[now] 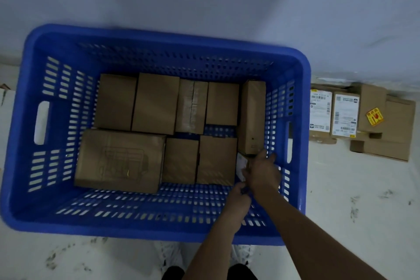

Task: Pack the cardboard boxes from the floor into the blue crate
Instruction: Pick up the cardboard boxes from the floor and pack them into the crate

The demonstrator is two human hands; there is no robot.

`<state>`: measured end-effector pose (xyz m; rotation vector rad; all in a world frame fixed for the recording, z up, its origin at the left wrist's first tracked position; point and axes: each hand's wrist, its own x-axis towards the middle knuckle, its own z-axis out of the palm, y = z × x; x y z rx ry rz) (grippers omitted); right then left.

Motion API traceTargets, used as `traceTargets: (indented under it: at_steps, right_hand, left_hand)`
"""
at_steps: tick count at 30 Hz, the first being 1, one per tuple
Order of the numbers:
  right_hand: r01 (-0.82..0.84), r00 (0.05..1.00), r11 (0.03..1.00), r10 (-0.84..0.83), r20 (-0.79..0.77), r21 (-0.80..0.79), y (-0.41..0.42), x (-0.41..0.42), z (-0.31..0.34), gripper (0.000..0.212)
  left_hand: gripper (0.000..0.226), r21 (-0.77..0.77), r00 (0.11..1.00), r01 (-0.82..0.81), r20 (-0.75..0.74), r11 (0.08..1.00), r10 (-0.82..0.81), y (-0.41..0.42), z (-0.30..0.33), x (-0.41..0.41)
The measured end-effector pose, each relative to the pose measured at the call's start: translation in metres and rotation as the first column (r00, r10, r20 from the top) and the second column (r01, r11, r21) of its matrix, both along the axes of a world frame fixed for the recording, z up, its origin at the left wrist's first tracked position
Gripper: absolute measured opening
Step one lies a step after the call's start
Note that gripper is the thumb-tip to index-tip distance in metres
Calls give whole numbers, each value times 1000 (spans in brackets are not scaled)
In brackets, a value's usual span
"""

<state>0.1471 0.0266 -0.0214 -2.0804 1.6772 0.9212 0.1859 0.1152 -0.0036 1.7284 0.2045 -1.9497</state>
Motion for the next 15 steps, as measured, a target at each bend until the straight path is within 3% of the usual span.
traceTargets:
  at_steps: [8,13,15]
  right_hand:
    - [127,982,991,-120,147,-42,12,1,-24,65]
    - [157,953,980,-118,280,-121,28,-3,11,50]
    - [219,916,974,-185,356,-59,36,-7,43,51]
  left_hand:
    - [29,-4,999,-32,20,999,32,8,-2,6]
    - [41,-22,994,23,104,999,-20,18,27,18]
    - [41,-34,989,61,140,998,-55,21,46,27]
